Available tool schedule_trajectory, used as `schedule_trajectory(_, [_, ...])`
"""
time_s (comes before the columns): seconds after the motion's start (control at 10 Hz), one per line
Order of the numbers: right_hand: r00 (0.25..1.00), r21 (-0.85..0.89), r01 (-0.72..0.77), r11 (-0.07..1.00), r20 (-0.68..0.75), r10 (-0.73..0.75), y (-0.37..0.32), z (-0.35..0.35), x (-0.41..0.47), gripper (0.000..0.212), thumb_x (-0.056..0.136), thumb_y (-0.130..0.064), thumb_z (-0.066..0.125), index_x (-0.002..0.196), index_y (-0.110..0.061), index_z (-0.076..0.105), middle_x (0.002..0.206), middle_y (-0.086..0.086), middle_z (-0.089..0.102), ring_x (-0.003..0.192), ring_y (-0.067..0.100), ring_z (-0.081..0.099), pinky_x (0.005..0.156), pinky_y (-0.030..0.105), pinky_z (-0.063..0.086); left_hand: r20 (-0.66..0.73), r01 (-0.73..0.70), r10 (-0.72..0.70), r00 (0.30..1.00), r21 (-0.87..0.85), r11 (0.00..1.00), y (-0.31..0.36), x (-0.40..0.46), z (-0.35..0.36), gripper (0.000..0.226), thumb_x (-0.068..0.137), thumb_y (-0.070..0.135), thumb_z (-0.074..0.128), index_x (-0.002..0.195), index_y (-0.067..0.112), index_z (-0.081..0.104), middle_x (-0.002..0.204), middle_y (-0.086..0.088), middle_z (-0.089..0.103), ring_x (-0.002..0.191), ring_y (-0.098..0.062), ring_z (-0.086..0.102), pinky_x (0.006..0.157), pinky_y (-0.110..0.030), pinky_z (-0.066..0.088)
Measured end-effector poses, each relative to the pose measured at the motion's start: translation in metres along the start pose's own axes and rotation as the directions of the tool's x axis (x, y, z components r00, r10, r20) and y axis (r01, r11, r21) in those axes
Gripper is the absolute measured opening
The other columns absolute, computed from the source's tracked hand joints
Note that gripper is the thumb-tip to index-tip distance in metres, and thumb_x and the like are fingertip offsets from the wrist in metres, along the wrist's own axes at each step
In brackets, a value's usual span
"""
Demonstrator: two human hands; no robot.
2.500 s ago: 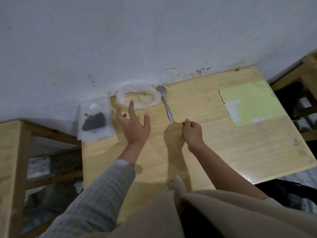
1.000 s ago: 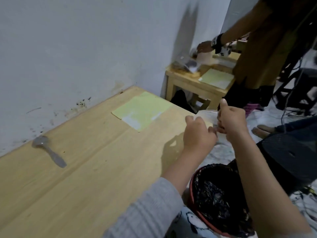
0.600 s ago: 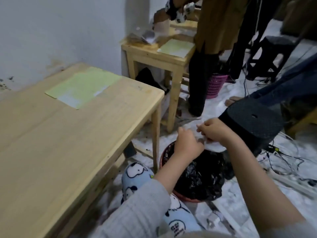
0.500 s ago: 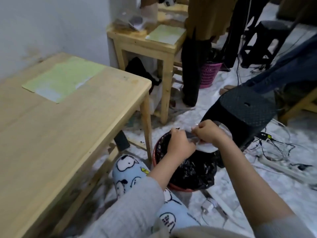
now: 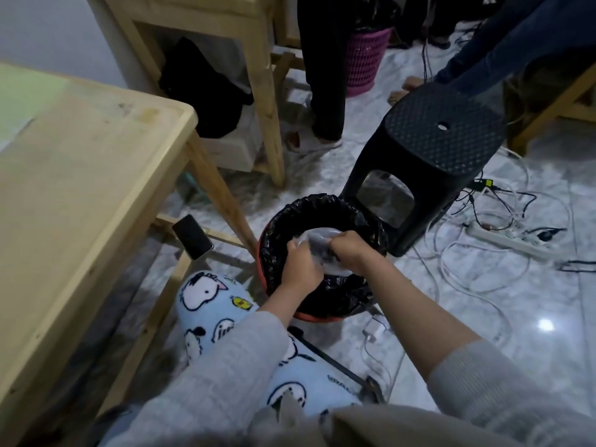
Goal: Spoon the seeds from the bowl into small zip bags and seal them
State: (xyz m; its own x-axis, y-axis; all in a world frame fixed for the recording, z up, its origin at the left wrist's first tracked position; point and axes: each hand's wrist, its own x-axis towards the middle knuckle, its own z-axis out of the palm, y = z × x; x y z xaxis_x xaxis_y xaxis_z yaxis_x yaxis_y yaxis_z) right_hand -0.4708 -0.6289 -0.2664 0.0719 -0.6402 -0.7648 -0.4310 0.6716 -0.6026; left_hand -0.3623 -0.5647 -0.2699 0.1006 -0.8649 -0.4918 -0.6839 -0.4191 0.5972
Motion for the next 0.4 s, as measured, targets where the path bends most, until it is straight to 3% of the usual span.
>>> schedule_trajectory(0.1, [0.997,0.241,-0.025,0.97,0.078,0.006,0.003,-0.003,0.003,0.014,0.089,-0.009,0.057,0.097,0.001,0.062,0.099,0.019,0.066,0.09,0.028,0.064,0.079,0.039,0.056,0.156,0.021,-0.024,0.988,0.02,1.0,-0.008,0.006,0.001,0.071,0.091,0.024,0.06,0.149,0.014,0.02,0.157,-0.022,-0.002,0.141,-0.037,0.022,0.103,-0.034,0.034])
schedule_trajectory(0.2, [0.999,0.338,0.013,0.941,-0.041,0.001,0.011,-0.006,0.011,0.029,0.092,-0.004,0.054,0.121,0.0,0.055,0.117,0.016,0.058,0.101,0.027,0.057,0.084,0.036,0.048,0.2,0.102,-0.113,0.973,0.068,0.993,-0.014,0.006,0.004,0.069,0.093,0.029,0.059,0.147,0.012,0.02,0.157,-0.02,-0.014,0.135,-0.036,0.036,0.093,-0.031,0.04])
schedule_trajectory(0.3, [0.986,0.269,0.051,0.962,-0.165,-0.006,0.022,-0.007,0.009,0.033,0.092,-0.004,0.05,0.125,-0.002,0.056,0.114,0.015,0.059,0.099,0.024,0.056,0.087,0.033,0.046,0.17,0.134,-0.146,0.975,0.076,0.988,-0.017,-0.004,0.005,0.067,0.093,0.032,0.057,0.145,0.008,0.022,0.157,-0.022,-0.012,0.131,-0.036,0.042,0.095,-0.031,0.04])
schedule_trajectory(0.4, [0.969,0.353,0.074,0.933,-0.245,0.016,0.036,-0.004,0.01,0.029,0.09,-0.001,0.046,0.114,-0.002,0.062,0.112,0.018,0.064,0.097,0.027,0.061,0.095,0.04,0.05,0.154,0.153,-0.161,0.975,0.061,0.986,-0.02,-0.012,0.01,0.068,0.094,0.035,0.055,0.146,0.008,0.021,0.157,-0.022,-0.01,0.129,-0.036,0.044,0.095,-0.032,0.042])
